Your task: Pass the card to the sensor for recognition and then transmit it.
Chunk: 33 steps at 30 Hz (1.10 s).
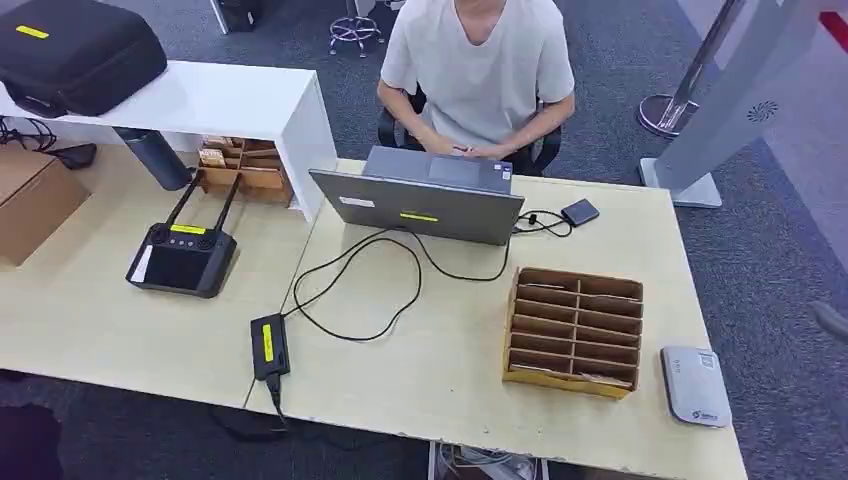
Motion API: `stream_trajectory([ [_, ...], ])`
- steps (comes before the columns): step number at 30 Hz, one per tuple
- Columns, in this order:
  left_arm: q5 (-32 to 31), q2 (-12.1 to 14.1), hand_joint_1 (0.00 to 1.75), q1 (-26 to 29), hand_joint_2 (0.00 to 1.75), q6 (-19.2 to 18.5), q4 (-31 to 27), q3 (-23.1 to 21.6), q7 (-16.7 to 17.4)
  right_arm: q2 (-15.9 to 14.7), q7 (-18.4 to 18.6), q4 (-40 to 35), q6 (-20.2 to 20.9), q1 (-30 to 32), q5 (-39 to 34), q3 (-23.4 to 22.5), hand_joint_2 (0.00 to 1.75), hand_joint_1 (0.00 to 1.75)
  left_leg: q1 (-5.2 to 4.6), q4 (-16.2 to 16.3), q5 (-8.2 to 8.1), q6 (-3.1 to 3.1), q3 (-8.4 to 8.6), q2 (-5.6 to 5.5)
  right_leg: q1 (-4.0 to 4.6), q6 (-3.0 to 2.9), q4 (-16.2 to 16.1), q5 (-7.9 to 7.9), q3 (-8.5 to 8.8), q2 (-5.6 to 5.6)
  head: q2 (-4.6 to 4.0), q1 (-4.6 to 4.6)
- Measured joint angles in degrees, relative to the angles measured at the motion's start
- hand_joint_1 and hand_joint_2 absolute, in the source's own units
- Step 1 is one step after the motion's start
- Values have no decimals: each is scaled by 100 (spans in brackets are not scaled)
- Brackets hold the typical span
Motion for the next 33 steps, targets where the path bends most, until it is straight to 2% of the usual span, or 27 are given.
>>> stream_trajectory([
  [4,-116,96,0,-83,175,-100,-50,-230,46,-129,-160,211,-131,-501,983,570,175,0,2,0,3,2,-1,-10,1,0,2,0,3,-7,0,-2],
  [8,-135,138,0,-163,175,-297,-11,-389,101,-199,-245,359,-456,-909,2126,1150,175,0,3,0,3,2,-1,-11,2,0,4,0,2,-7,0,-2],
  [9,-118,136,0,-173,175,-281,-6,-405,101,-206,-258,374,-545,-1000,2383,1267,175,0,3,0,3,2,-2,-12,2,0,4,-1,2,-8,0,0],
  [12,-127,133,0,-188,175,79,-96,-457,195,-243,-295,392,-916,-1115,3202,1603,175,0,4,0,3,2,-1,-22,3,0,3,-1,2,-15,0,2],
  [16,-120,190,0,-190,175,191,-216,-582,234,-289,-321,344,-1292,-1107,4059,1876,175,0,3,0,2,2,-6,-25,2,0,3,-1,1,-18,0,2],
  [26,-76,271,0,-219,175,300,-384,-741,289,-298,-387,46,-1526,-1130,4674,2343,175,0,3,0,2,2,-9,-26,2,0,5,-1,3,-19,0,2],
  [29,-72,280,0,-233,175,379,-457,-765,302,-236,-365,46,-1613,-1368,4926,2567,175,0,3,0,3,2,-5,-21,2,0,6,-1,2,-14,0,0],
  [33,-101,297,0,-243,175,350,-483,-807,317,-96,-391,136,-1985,-1712,5422,2904,175,0,4,0,4,1,-9,-22,2,0,10,-1,1,-17,0,0],
])
